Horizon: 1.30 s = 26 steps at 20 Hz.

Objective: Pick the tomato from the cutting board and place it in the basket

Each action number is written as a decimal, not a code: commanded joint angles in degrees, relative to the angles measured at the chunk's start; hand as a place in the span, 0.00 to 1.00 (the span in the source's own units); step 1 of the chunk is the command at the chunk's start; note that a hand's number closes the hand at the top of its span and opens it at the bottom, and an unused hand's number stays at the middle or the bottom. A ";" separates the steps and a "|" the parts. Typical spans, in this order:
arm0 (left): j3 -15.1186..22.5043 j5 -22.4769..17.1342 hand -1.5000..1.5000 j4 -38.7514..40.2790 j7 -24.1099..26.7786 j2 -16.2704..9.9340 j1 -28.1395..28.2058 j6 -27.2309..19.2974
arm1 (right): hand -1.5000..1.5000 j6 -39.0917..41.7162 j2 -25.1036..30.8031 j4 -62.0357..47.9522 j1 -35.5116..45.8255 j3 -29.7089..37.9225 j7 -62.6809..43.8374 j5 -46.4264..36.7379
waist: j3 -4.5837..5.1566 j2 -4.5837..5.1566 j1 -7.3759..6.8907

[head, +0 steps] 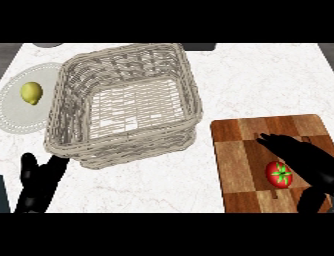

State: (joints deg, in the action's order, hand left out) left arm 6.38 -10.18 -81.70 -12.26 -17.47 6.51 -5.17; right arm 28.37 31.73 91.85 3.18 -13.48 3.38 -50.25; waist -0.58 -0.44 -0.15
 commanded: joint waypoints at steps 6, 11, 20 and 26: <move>-1.02 2.59 0.50 4.26 -2.46 2.12 -2.12 -0.10 | 0.00 -1.62 -3.45 -4.45 2.22 0.92 2.85 -3.27 | 0.58 0.48 0.13; -0.49 3.41 0.50 -1.08 -2.79 3.63 2.10 -0.99 | 1.00 -8.92 -3.46 -8.71 -1.50 -1.15 8.20 -8.15 | 0.55 0.43 0.00; -2.72 1.89 0.50 -2.28 -4.59 1.95 3.50 2.66 | 1.00 -13.76 -2.34 -10.56 0.45 -0.53 12.03 -12.90 | 0.55 0.42 -0.12; -1.78 3.24 0.50 0.37 -2.82 2.76 1.36 2.50 | 1.00 -9.07 -26.66 -0.64 -0.40 -18.91 -11.85 -23.20 | 0.90 0.15 -1.30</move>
State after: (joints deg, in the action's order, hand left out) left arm 3.50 -7.36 -83.15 -13.73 -15.20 7.08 -2.89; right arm 18.07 18.09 89.12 3.29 -23.17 1.82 -69.30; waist 0.35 -0.91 -0.44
